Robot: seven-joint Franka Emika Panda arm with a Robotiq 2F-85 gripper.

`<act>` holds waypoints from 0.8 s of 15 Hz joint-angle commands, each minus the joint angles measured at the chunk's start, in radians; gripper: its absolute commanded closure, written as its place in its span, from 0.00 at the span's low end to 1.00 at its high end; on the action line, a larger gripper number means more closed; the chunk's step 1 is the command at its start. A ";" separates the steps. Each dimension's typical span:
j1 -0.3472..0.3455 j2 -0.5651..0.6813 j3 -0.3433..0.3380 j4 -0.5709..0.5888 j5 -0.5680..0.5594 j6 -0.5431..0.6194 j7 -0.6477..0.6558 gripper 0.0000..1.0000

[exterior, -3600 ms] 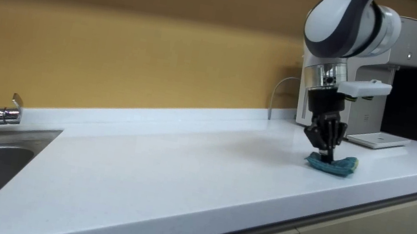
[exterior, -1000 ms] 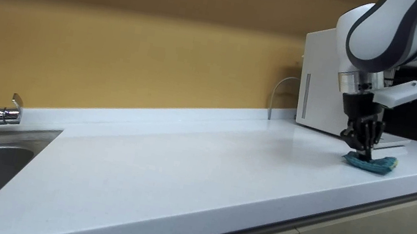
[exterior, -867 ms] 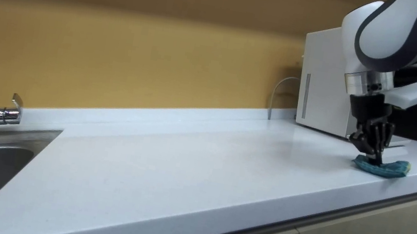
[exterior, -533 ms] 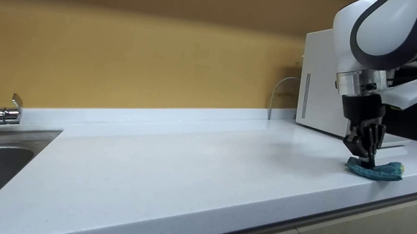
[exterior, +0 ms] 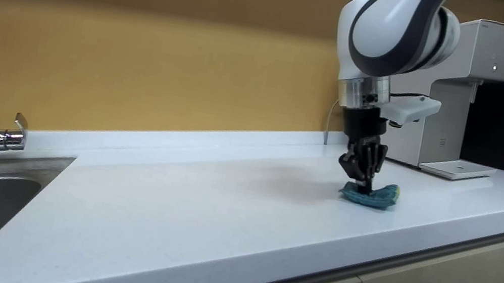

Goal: Use the sponge to wipe the counter top

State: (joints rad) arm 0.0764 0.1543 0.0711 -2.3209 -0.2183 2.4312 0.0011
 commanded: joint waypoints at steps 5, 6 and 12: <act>-0.003 0.227 0.007 0.281 0.116 -0.029 -0.036 0.73; -0.006 0.218 0.012 0.286 0.136 -0.035 -0.053 0.71; -0.006 0.112 0.014 0.252 0.187 -0.060 -0.067 0.32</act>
State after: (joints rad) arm 0.0772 0.3160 0.0747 -2.0576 -0.0666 2.4023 -0.0618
